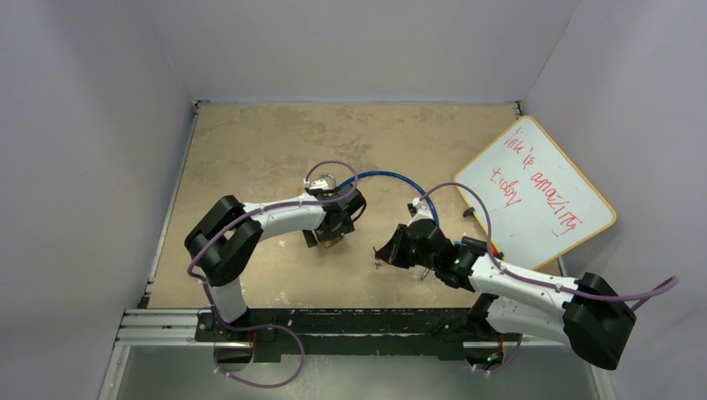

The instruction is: Unlock with the key

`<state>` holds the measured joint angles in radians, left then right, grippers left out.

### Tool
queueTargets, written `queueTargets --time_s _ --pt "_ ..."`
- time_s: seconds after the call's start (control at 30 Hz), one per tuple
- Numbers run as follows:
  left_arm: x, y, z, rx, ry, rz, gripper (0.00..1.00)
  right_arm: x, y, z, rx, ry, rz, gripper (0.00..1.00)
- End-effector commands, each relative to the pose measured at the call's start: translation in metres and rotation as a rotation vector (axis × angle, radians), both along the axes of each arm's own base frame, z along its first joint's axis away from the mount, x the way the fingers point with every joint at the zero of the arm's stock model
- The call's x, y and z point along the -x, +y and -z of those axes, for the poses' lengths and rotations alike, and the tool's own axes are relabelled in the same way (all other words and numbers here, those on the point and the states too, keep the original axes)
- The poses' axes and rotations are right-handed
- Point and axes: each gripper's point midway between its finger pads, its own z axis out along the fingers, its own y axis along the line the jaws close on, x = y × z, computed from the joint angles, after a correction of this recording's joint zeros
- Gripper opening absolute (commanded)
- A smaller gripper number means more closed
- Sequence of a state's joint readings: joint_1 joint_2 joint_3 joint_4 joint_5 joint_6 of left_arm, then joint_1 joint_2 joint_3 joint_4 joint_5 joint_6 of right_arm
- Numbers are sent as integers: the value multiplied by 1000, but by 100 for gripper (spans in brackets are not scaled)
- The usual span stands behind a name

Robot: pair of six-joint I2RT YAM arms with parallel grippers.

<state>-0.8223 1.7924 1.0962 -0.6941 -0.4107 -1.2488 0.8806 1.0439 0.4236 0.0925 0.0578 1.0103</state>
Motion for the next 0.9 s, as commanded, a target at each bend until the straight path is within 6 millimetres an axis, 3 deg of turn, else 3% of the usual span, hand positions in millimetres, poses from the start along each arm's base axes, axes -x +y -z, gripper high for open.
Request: queueTargets --time_s 0.0,0.33,0.7,0.87 --pt "55 8 32 -32 209 -46 81 -4 2 -8 -31 -21 15 0" --pt "32 10 33 -71 152 -45 66 -5 8 -8 -31 -20 -9 0" --pt "35 20 45 -109 181 -66 78 -2 21 -4 -42 -8 -81 0" --pt "35 25 48 -113 177 -80 64 0 24 -3 -46 -1 -96 0"
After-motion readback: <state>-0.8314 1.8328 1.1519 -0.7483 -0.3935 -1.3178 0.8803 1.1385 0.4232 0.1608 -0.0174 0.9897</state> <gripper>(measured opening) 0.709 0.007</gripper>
